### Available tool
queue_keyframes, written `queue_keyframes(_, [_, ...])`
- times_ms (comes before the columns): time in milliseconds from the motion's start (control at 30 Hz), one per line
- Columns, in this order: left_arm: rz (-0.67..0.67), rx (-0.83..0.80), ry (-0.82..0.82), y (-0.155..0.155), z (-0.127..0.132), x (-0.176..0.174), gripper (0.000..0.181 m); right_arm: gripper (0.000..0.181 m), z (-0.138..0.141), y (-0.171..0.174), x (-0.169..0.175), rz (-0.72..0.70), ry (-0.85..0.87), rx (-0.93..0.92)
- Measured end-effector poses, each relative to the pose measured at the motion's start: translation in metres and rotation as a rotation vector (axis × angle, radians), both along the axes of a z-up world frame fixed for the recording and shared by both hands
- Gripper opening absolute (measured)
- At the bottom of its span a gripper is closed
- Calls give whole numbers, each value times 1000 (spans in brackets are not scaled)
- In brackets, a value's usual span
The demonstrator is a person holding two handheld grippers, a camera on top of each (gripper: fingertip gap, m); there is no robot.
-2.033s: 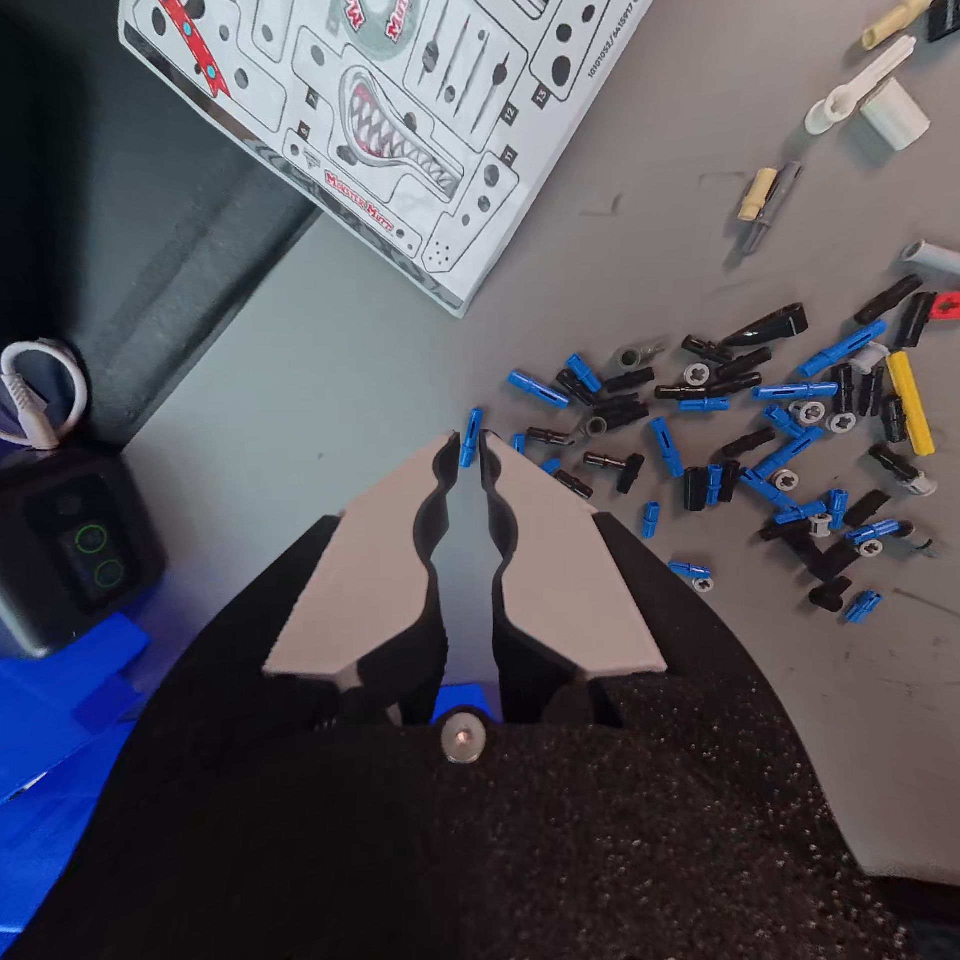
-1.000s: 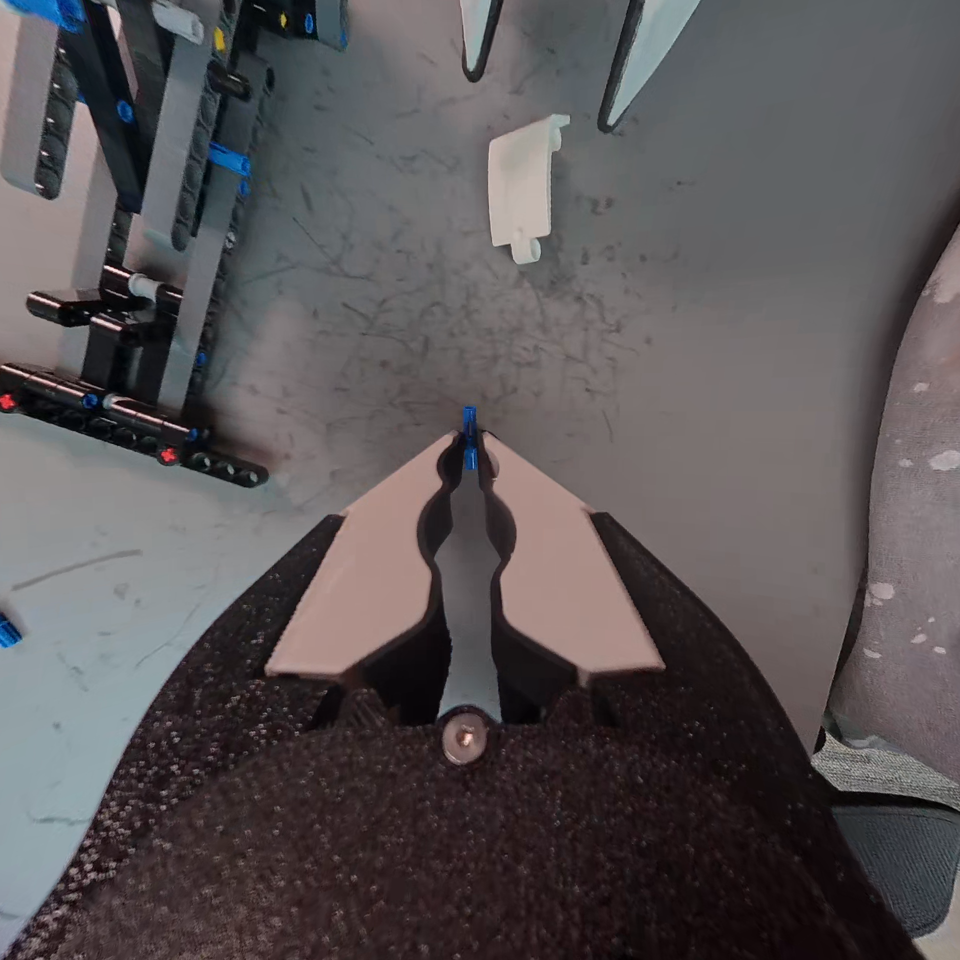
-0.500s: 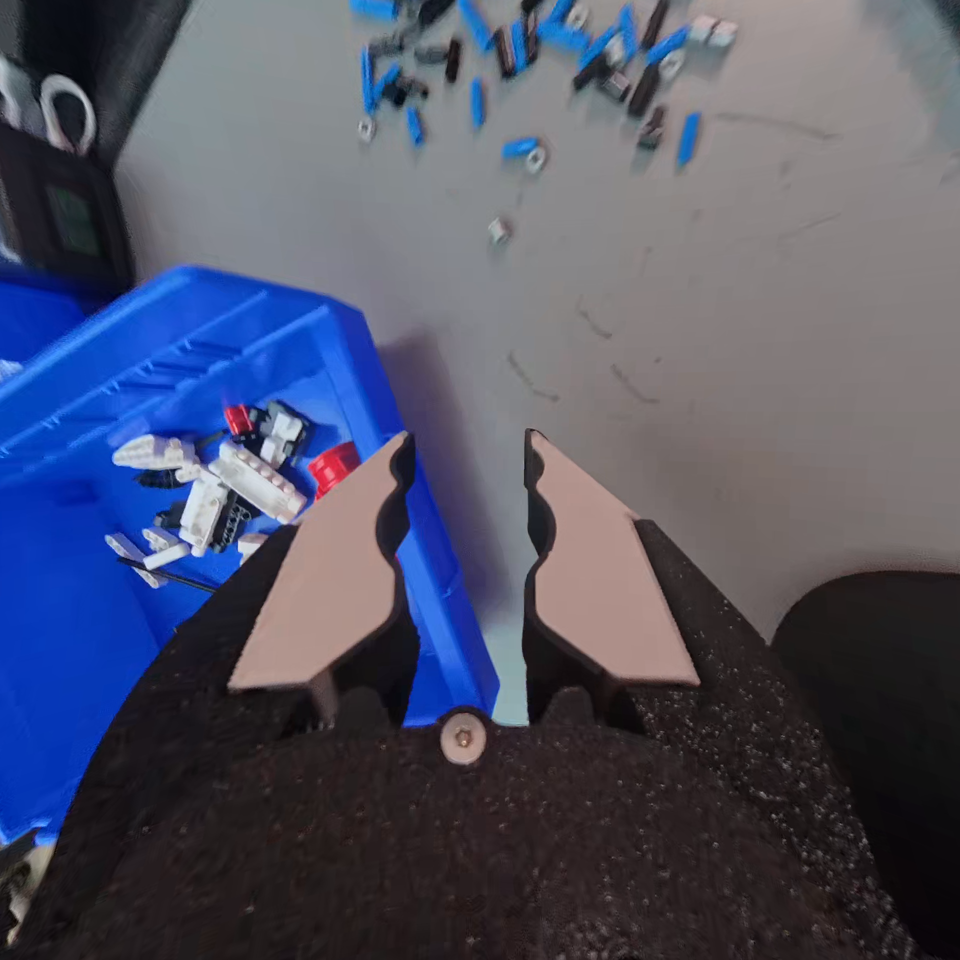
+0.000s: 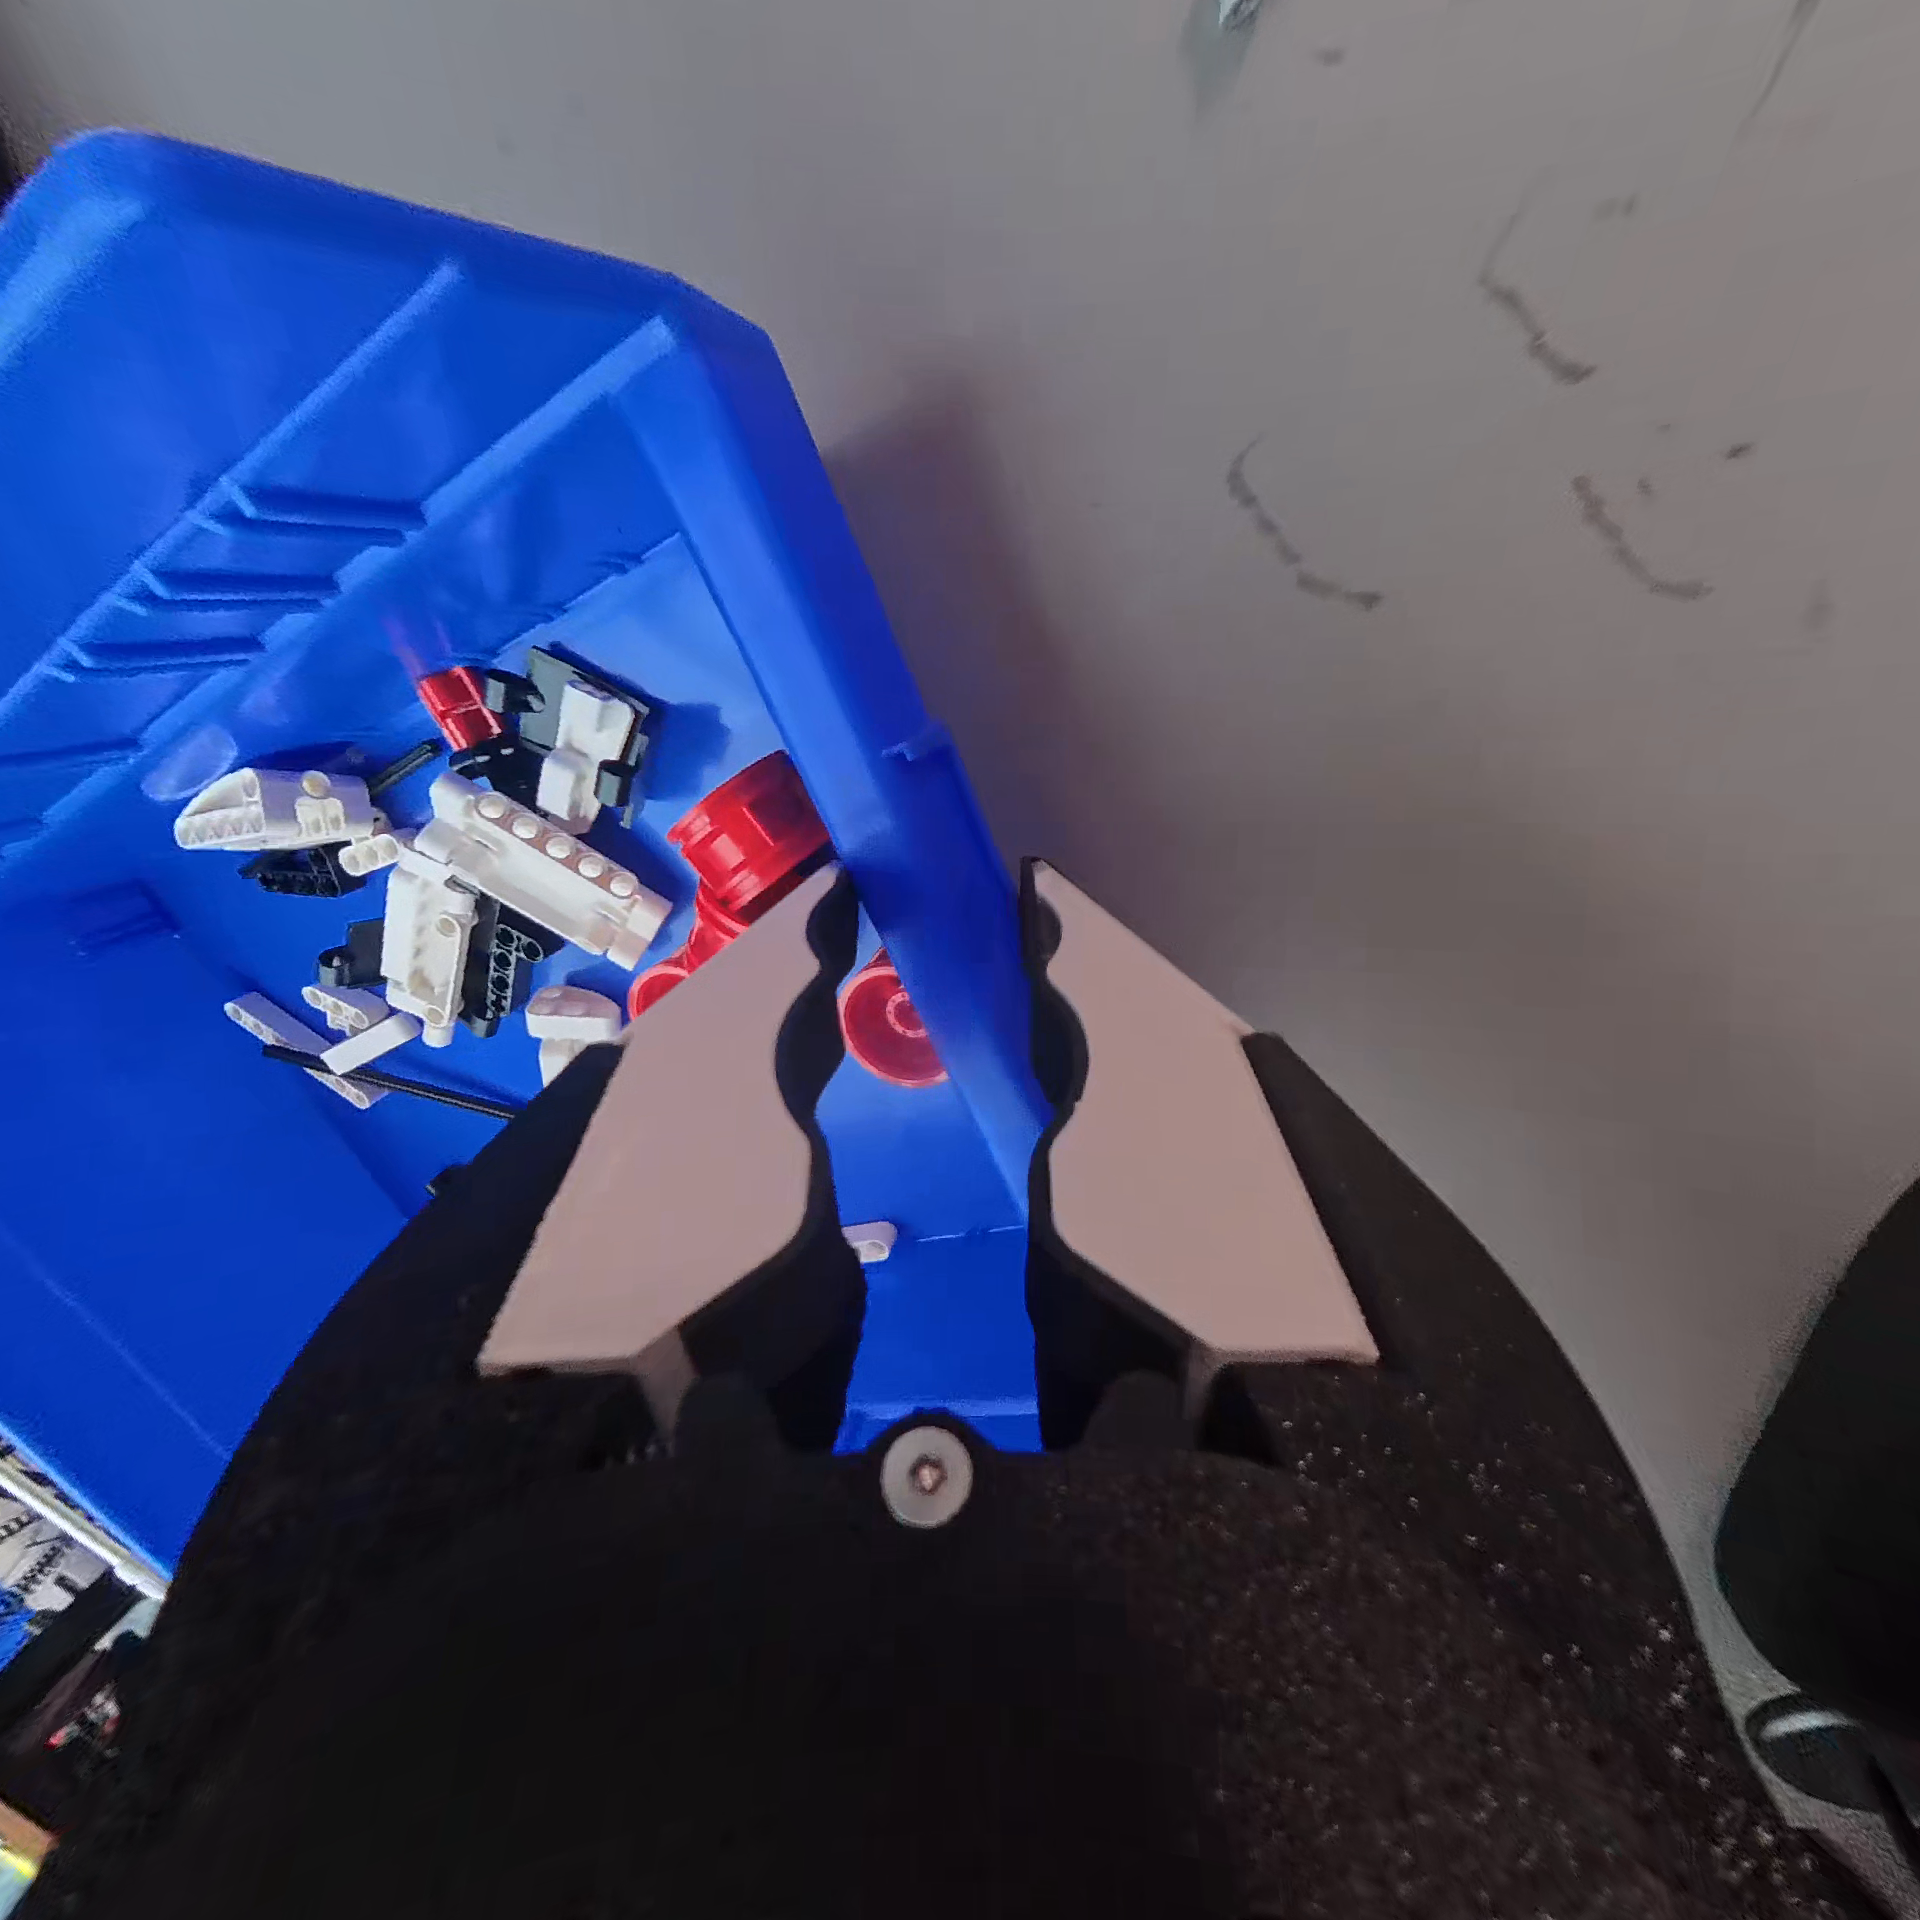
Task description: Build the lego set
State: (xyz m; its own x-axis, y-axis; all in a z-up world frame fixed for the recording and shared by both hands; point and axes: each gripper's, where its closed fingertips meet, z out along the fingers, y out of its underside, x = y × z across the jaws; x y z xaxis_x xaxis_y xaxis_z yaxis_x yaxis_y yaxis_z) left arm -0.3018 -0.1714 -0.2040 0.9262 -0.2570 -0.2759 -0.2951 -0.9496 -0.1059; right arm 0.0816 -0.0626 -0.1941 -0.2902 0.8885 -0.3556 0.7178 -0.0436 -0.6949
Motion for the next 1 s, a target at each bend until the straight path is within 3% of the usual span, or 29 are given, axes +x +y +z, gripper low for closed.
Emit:
queue_keyframes(67, [-42, -17, -16, -4, 0, 3, 30, 46, -1, -5, -2, -9, -40, -57])
queue_keyframes(300, [-358, -45, -99, -31, 1, 43, 31, 46, -21, -21, 0, 24, -128, 47])
queue_keyframes(433, [-372, -25, -113, -38, 3, 47, 30, 23, -28, -20, 0, 61, -127, 212])
queue_keyframes(533, [-341, 110, -140, -33, 23, 60, 35, 22, -28, -24, -1, 110, -60, 377])
queue_keyframes(600, [-363, 304, -216, -21, 52, 90, 34, 22, -26, -20, -4, 98, 16, 537])
queue_keyframes(700, [-465, 559, -417, -7, 82, 167, 32, 22, -23, -15, -12, 60, 158, 762])
queue_keyframes(867, [-580, 535, -652, 8, 44, 282, 32, 22, -22, -16, -19, 5, 215, 850])
queue_keyframes(1000, [-652, 436, -708, 33, 10, 335, 41, 23, -23, -16, -17, -1, 163, 808])
